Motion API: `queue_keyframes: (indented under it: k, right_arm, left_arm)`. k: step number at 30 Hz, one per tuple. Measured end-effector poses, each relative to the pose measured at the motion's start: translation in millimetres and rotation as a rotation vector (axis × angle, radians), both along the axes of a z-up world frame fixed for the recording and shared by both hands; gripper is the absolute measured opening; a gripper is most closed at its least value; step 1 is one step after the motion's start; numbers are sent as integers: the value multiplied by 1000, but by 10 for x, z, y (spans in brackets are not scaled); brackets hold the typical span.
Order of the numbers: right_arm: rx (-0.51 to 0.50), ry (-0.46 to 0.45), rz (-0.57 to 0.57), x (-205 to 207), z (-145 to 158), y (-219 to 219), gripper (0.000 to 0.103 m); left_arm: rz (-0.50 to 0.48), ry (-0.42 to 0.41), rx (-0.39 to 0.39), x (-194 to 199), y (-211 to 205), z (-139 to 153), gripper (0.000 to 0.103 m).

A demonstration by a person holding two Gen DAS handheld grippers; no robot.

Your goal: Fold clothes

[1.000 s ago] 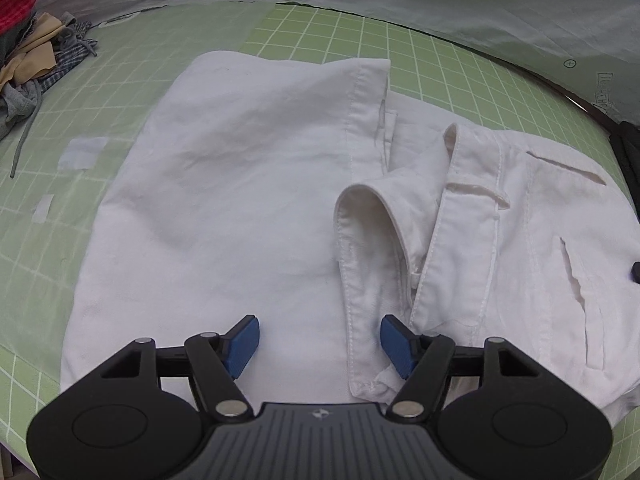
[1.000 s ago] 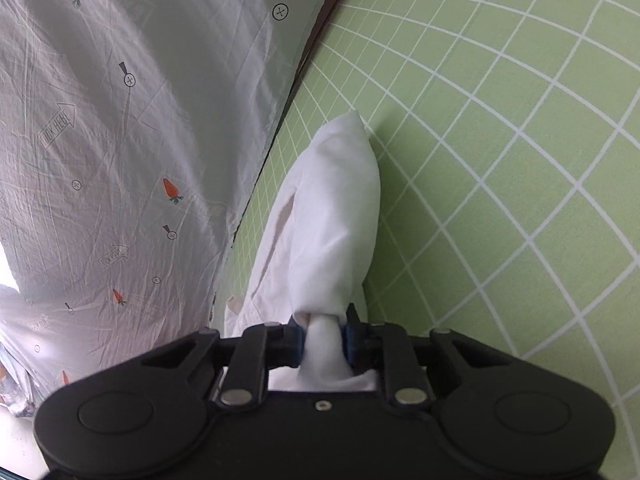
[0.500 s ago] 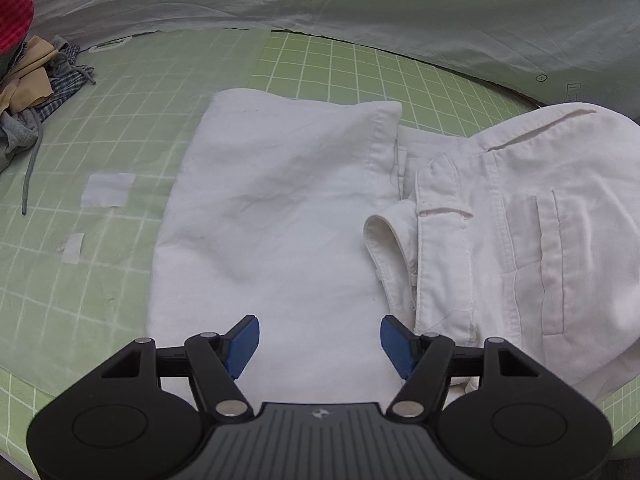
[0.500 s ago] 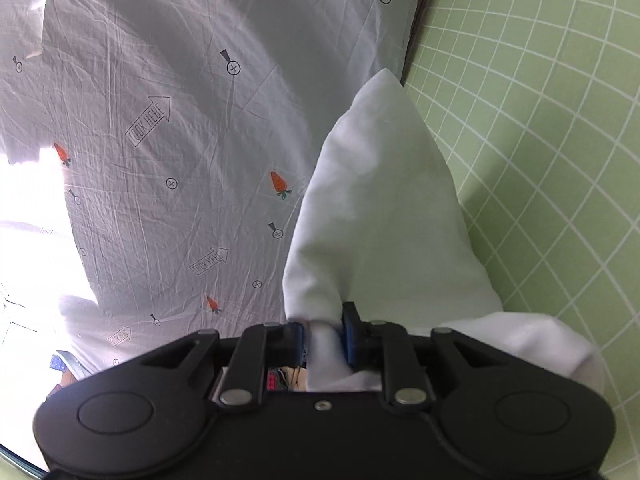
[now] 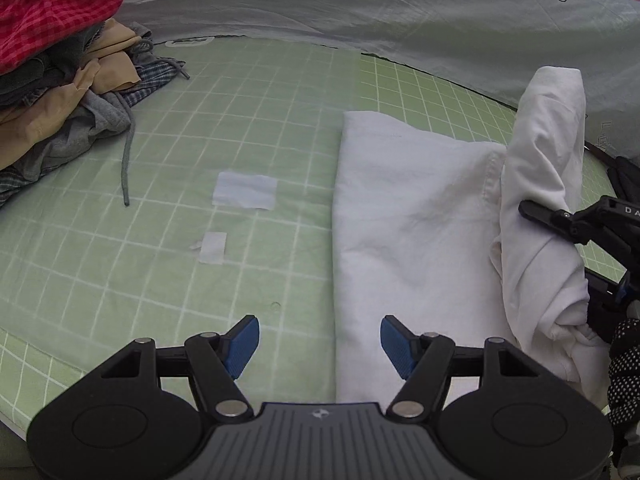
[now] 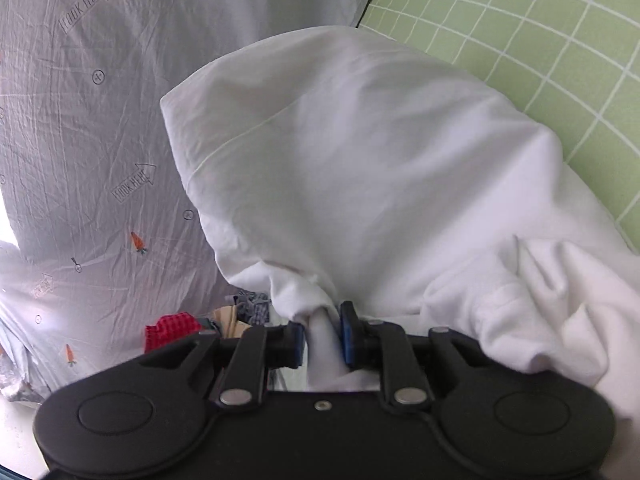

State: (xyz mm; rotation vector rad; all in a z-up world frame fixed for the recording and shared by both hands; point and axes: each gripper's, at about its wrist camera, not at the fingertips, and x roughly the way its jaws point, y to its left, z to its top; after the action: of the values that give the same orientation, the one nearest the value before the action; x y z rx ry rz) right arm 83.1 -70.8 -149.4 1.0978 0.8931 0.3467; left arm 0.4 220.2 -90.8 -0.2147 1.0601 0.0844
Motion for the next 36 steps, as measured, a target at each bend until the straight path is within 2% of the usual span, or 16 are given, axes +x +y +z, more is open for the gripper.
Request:
queue_keyframes:
  k: [3, 6, 8, 10, 12, 13, 15, 18, 21, 22, 24, 27, 31, 34, 35, 36]
  right_arm:
    - [-107, -26, 3, -8, 43, 153, 17]
    - [-136, -31, 21, -19, 176, 145, 21]
    - [-133, -48, 40, -43, 302, 100, 30]
    - [-100, -97, 57, -151, 467, -1, 60]
    - [-84, -170, 44, -268, 664, -113, 78]
    - [-86, -222, 33, -341, 791, -182, 81]
    - [-156, -298, -3, -447, 1011, -300, 84]
    - [-360, -289, -84, -521, 1114, -567, 97]
    - [-591, -143, -147, -448, 1029, -785, 97]
    - [-657, -87, -156, -425, 977, -850, 97]
    - [-759, -25, -157, -429, 864, -993, 97]
    - [-867, 35, -146, -438, 713, -1138, 97]
    - [-882, 80, -108, -364, 549, -1266, 97]
    - [-874, 89, -73, -222, 480, -1314, 97]
    - [-875, 88, -67, -183, 472, -1327, 97]
    - [-877, 86, -63, -147, 466, -1341, 97]
  left_arm:
    - [2, 5, 5, -56, 105, -10, 68]
    - [8, 8, -13, -67, 159, -13, 68]
    - [0, 4, -24, -52, 140, -12, 68]
    - [-22, -1, -31, -18, 72, -19, 68]
    - [-43, -4, -35, 8, -17, -22, 68]
    - [-57, -7, -38, 12, -76, -23, 68]
    - [-76, -14, -48, 20, -171, -21, 68]
    - [-77, -30, -73, 67, -283, 7, 68]
    - [-43, -67, -120, 161, -354, 91, 70]
    - [-32, -74, -144, 212, -383, 103, 73]
    - [-12, -83, -199, 329, -448, 114, 78]
    - [18, -98, -282, 504, -545, 130, 79]
    - [59, -116, -392, 739, -675, 152, 79]
    - [29, -75, -402, 957, -877, 115, 78]
    - [18, -51, -395, 1011, -942, 89, 76]
    - [6, -35, -392, 1041, -997, 67, 63]
